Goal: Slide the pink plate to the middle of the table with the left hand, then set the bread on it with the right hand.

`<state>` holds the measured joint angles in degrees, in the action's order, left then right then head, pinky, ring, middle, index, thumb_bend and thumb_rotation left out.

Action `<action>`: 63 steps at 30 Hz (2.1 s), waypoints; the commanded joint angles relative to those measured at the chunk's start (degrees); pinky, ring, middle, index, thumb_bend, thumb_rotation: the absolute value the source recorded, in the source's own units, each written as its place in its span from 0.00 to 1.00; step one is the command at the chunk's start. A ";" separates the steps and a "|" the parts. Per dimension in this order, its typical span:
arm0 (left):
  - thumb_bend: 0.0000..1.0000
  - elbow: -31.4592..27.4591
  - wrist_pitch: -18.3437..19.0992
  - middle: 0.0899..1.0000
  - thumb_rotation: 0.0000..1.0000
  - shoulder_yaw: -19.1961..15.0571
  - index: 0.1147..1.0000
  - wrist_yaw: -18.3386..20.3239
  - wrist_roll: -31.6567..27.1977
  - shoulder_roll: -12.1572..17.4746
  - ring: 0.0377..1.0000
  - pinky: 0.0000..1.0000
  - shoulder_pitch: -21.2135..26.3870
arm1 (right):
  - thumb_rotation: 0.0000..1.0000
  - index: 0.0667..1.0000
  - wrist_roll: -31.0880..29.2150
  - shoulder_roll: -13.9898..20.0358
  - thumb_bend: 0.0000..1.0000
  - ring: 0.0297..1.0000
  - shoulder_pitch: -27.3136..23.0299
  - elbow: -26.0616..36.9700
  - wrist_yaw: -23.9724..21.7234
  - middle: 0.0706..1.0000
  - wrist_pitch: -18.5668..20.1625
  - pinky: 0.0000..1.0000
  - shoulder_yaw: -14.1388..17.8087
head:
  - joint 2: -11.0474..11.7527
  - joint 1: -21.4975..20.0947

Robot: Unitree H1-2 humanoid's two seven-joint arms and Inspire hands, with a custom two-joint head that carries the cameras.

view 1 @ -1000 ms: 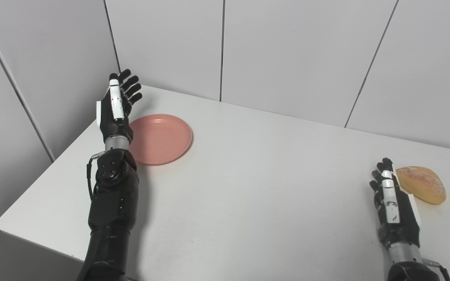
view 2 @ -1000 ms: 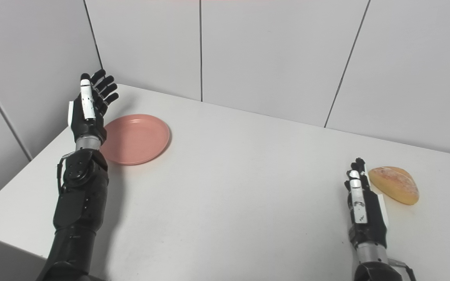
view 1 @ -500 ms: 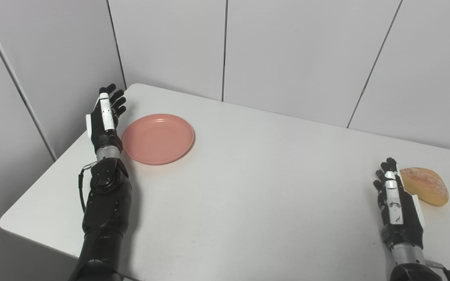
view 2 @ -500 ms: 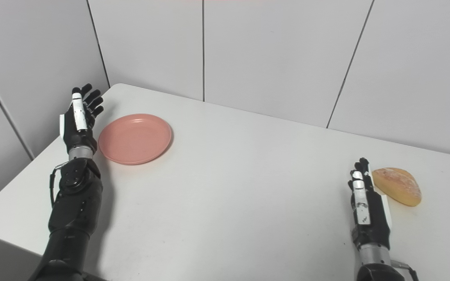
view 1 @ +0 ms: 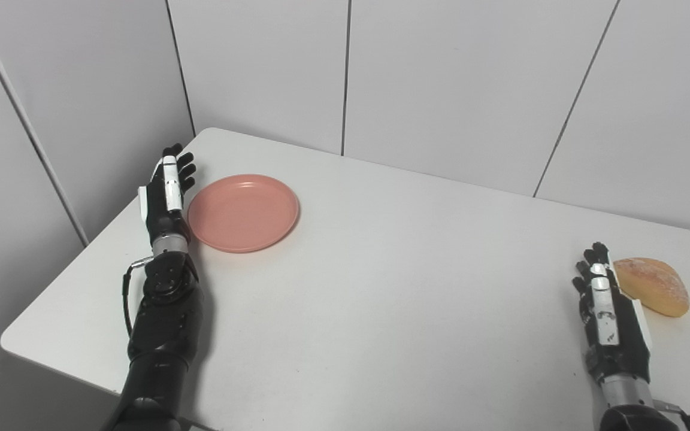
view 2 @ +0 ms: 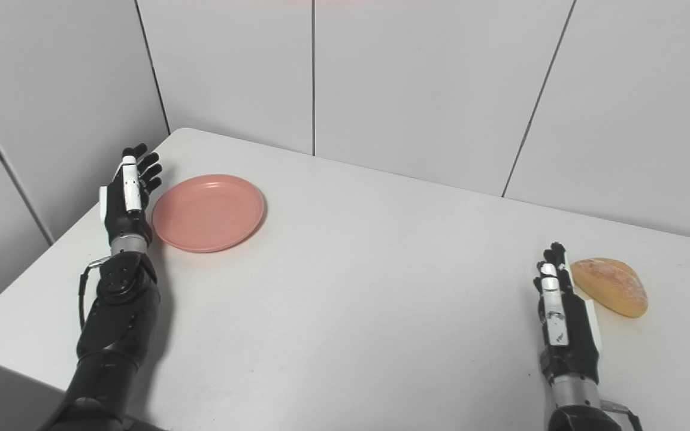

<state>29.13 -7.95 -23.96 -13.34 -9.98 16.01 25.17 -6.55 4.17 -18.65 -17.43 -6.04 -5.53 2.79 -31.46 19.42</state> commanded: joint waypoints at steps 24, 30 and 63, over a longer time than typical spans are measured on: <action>0.47 1.02 1.32 0.81 1.00 4.63 0.79 2.23 2.02 2.77 0.83 0.84 1.27 | 0.91 1.00 -0.69 -0.29 0.63 1.00 -0.58 2.62 -0.30 1.00 -1.35 1.00 -0.01 | -0.46 -0.73; 0.48 -0.15 3.27 0.80 1.00 5.11 0.79 2.85 1.36 1.75 0.82 0.83 1.70 | 0.92 1.00 -0.68 -0.31 0.65 1.00 -0.46 3.13 -0.20 1.00 -1.27 1.00 -0.03 | -0.84 -0.91; 0.43 -5.40 9.59 0.83 1.00 12.77 0.82 6.17 1.60 -3.91 0.86 0.86 2.24 | 0.89 1.00 -0.61 -0.48 0.65 1.00 -1.12 2.16 0.53 1.00 -1.71 1.00 0.62 | -1.37 -1.89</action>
<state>25.55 1.63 -12.50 -8.88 -9.63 12.53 25.11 -6.77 3.77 -18.28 -16.76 -5.43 -5.49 3.24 -32.78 17.49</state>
